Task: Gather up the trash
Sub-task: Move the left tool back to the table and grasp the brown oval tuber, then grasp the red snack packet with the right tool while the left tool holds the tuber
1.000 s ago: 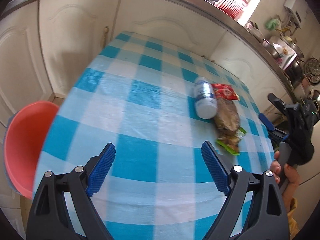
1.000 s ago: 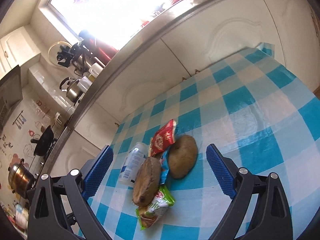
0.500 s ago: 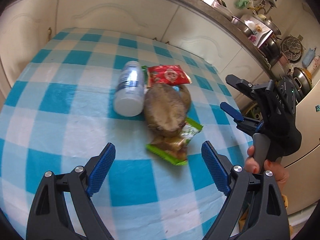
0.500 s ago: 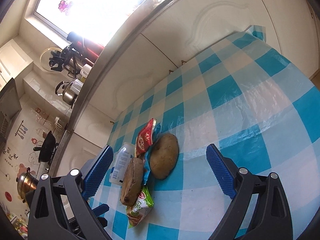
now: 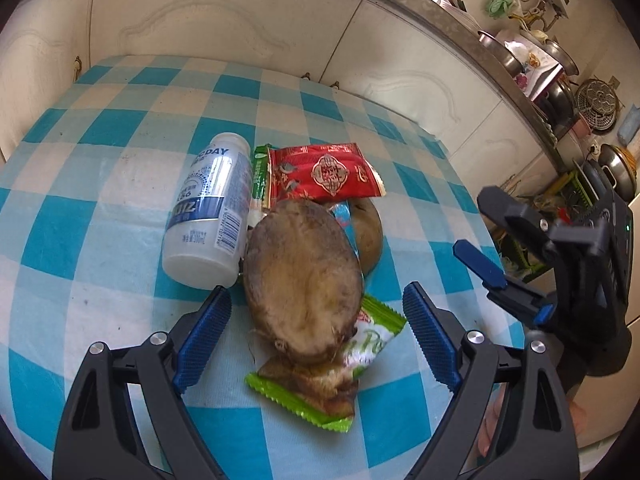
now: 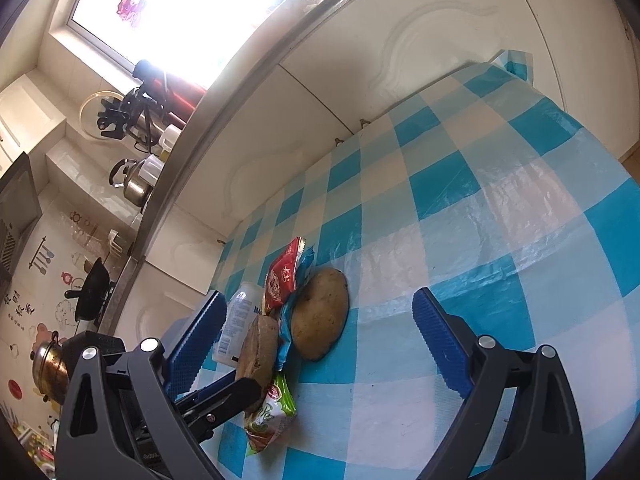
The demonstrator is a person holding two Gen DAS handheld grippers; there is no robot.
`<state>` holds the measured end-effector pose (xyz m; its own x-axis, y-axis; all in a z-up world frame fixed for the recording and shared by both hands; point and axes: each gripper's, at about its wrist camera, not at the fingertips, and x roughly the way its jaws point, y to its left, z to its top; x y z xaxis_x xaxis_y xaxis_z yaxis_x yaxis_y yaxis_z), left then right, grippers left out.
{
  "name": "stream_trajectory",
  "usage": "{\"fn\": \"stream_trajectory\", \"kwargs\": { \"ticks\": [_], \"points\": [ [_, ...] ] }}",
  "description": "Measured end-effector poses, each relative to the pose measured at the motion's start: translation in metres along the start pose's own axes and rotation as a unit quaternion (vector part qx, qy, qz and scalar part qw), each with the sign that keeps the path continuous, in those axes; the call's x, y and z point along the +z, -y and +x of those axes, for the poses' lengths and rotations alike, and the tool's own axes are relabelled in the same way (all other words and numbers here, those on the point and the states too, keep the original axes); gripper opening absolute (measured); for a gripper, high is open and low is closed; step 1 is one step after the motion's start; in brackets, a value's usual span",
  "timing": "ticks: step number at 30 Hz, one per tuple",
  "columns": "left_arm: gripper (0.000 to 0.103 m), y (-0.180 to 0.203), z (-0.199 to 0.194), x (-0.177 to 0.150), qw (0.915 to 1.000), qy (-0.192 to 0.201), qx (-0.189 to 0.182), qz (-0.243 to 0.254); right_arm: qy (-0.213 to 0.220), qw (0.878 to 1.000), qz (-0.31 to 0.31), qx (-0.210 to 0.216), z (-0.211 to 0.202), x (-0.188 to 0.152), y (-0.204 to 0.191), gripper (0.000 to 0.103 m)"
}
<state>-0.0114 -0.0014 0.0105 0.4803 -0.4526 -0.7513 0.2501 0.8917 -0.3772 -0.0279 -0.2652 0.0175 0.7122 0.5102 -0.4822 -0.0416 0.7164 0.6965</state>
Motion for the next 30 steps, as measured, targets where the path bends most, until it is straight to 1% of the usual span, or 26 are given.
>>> {"fn": "stream_trajectory", "kwargs": {
  "ticks": [4, 6, 10, 12, 14, 17, 21, 30],
  "points": [
    [0.088, -0.001, 0.004, 0.003, 0.9999, 0.003, 0.008, -0.006, -0.008, 1.000, -0.009, 0.001, 0.005, -0.001, -0.004, 0.093],
    [0.082, -0.003, 0.006, 0.003, 0.9999, -0.001, 0.011, -0.009, -0.015, 1.000, -0.012, 0.001, 0.008, -0.003, -0.005, 0.093],
    [0.070, -0.005, 0.004, 0.003, 0.9996, 0.004, 0.027, -0.005, -0.024, 1.000, -0.015, 0.001, 0.013, -0.004, -0.005, 0.093],
    [0.069, -0.007, 0.002, 0.003, 0.9997, 0.006, 0.021, -0.008, -0.026, 1.000, -0.015, 0.001, 0.015, -0.005, -0.005, 0.093],
    [0.064, -0.007, 0.001, 0.002, 0.9998, 0.007, 0.020, -0.006, -0.031, 0.999, -0.016, 0.001, 0.017, -0.006, -0.005, 0.093],
    [0.062, -0.009, 0.000, 0.000, 0.9998, 0.009, 0.015, -0.010, -0.036, 0.999, -0.020, 0.000, 0.020, -0.008, -0.006, 0.093],
    [0.061, -0.015, -0.004, -0.002, 0.9997, 0.010, 0.009, -0.018, -0.043, 0.999, -0.024, -0.003, 0.023, -0.009, -0.007, 0.093],
    [0.061, -0.033, -0.027, -0.016, 0.9991, 0.020, -0.009, -0.036, -0.048, 0.998, -0.049, -0.015, 0.027, -0.013, -0.016, 0.093]
  ]
}}
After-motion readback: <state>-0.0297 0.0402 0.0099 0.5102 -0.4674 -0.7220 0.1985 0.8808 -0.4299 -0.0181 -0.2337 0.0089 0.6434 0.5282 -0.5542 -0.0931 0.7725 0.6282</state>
